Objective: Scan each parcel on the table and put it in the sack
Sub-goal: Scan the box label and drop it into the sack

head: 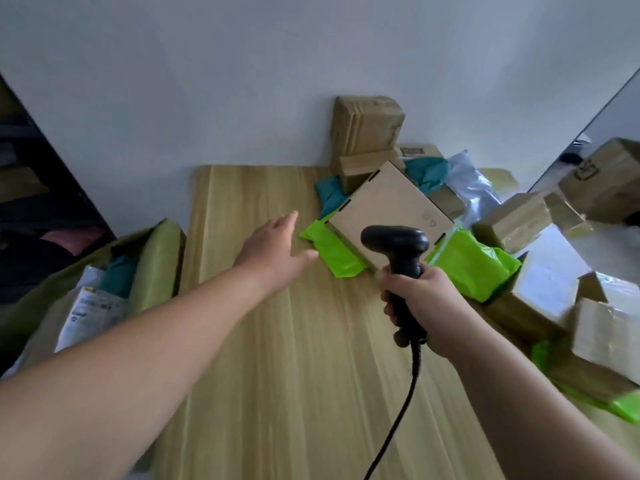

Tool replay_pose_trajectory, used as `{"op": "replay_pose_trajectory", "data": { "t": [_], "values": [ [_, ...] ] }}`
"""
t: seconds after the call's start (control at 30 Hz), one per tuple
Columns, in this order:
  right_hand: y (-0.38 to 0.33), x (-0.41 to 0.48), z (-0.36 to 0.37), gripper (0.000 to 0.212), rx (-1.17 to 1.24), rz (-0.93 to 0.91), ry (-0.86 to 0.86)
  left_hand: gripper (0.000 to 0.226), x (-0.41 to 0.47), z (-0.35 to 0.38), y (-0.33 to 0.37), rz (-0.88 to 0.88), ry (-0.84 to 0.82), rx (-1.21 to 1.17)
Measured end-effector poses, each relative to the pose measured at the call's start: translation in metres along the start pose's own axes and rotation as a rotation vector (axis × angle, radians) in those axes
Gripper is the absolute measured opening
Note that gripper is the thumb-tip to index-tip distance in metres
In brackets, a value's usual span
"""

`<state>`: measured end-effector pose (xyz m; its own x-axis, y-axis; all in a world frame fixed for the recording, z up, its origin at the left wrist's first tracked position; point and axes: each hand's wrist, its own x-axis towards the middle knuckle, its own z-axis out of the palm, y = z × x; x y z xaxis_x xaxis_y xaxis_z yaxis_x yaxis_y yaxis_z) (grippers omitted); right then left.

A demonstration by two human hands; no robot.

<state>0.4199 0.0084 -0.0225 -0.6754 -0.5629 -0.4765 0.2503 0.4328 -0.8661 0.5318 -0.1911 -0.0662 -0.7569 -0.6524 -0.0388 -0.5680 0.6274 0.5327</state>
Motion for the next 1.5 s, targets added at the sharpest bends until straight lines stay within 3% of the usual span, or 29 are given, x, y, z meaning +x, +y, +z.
{"op": "replay_pose_trajectory", "data": {
  "t": [0.3,0.6,0.93,1.1,1.3,1.5],
  "values": [
    [-0.005,0.095,-0.1,0.013,0.028,-0.153,0.377,0.077,0.109,0.043,0.093,-0.037,-0.011,-0.042],
    [0.006,0.155,-0.117,0.014,0.155,-0.191,0.32,0.083,0.175,0.075,0.103,-0.261,-0.194,-0.352],
    [0.003,0.128,-0.123,0.01,0.374,-0.194,0.211,0.083,0.118,0.054,0.095,-0.326,-0.078,-0.723],
    [-0.002,0.089,-0.11,0.009,0.424,-0.221,0.224,0.112,0.07,0.028,0.089,-0.49,-0.037,-0.797],
    [0.023,0.034,-0.08,0.01,0.269,-0.186,0.242,0.068,0.008,0.019,0.066,-0.754,-0.042,-1.048],
    [0.059,-0.013,-0.05,0.013,0.111,-0.091,0.302,0.016,-0.047,0.034,0.041,-0.822,-0.124,-0.925]
  ]
}}
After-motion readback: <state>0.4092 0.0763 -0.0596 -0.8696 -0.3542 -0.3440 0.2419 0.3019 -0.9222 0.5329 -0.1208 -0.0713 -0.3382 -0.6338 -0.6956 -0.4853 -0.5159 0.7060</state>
